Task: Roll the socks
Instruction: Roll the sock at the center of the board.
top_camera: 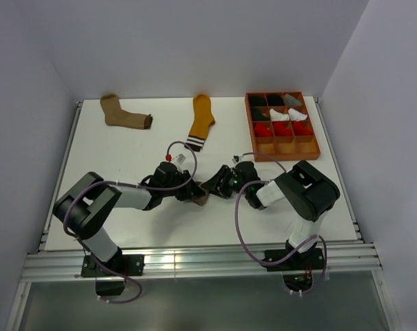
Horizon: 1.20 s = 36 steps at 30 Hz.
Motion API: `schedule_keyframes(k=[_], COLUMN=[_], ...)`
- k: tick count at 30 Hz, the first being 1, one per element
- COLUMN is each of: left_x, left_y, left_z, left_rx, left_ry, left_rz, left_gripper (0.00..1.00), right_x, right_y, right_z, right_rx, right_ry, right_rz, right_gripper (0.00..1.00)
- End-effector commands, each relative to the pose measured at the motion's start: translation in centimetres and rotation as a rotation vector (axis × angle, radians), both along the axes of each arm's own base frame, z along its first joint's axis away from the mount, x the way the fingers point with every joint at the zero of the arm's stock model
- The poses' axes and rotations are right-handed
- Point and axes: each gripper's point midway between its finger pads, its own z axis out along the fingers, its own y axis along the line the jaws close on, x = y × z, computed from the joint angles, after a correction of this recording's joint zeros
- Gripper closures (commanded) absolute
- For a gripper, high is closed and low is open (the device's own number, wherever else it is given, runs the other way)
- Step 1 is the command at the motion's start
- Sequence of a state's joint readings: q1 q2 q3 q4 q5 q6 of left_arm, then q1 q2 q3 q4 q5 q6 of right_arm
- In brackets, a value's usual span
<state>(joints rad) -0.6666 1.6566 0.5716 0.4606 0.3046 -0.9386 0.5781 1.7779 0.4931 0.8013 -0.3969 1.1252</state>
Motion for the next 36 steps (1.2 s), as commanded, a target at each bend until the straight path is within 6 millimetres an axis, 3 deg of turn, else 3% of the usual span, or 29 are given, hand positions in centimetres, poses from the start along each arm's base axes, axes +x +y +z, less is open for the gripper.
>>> schedule_keyframes(k=[1,2,6,7,11,17,23,27,30,36], left_x=[-3.4,-3.4,-3.1,-2.9,-1.3,0.0,-0.5,-1.8,-1.9,-1.3], left_y=[1.4,1.5,2.1,2.2,4.0,5.9,5.8,2.9,1.3,-0.9], left_z=[-4.2,-4.2,-4.7,-4.4,-3.6,0.4,4.3,6.2,6.9,6.2], left_rx=[0.077,0.076,0.120,0.131,0.230,0.379,0.551,0.564,0.604,0.669], left_ry=[0.159,0.161,0.153,0.140,0.057,-0.108,-0.353,-0.515,-0.619,-0.708], left_rz=[-0.052,-0.054,-0.047,-0.043,0.036,0.138,0.215,0.168,0.140,0.097], left_gripper=[0.99,0.99,0.93,0.89,0.57,0.39,0.34,0.29,0.29,0.30], right_x=[0.6,0.6,0.6,0.5,0.8,0.6,0.4,0.4,0.3,0.0], right_y=[0.4,0.4,0.0,-0.4,-1.3,-1.8,-1.8,-1.5,-1.2,-0.7], right_z=[-0.4,-0.4,-0.4,-0.9,-0.4,-0.3,0.0,0.1,0.0,-0.2], right_rx=[-0.042,-0.050,-0.113,-0.155,-0.247,-0.378,-0.463,-0.496,-0.498,-0.488], right_ry=[-0.030,-0.031,-0.029,-0.013,-0.001,0.072,0.126,0.143,0.162,0.179], right_rz=[0.018,0.020,0.025,0.029,0.021,0.032,0.053,0.072,0.087,0.104], right_gripper=[0.58,0.63,0.99,1.00,1.00,1.00,1.00,1.00,1.00,1.00])
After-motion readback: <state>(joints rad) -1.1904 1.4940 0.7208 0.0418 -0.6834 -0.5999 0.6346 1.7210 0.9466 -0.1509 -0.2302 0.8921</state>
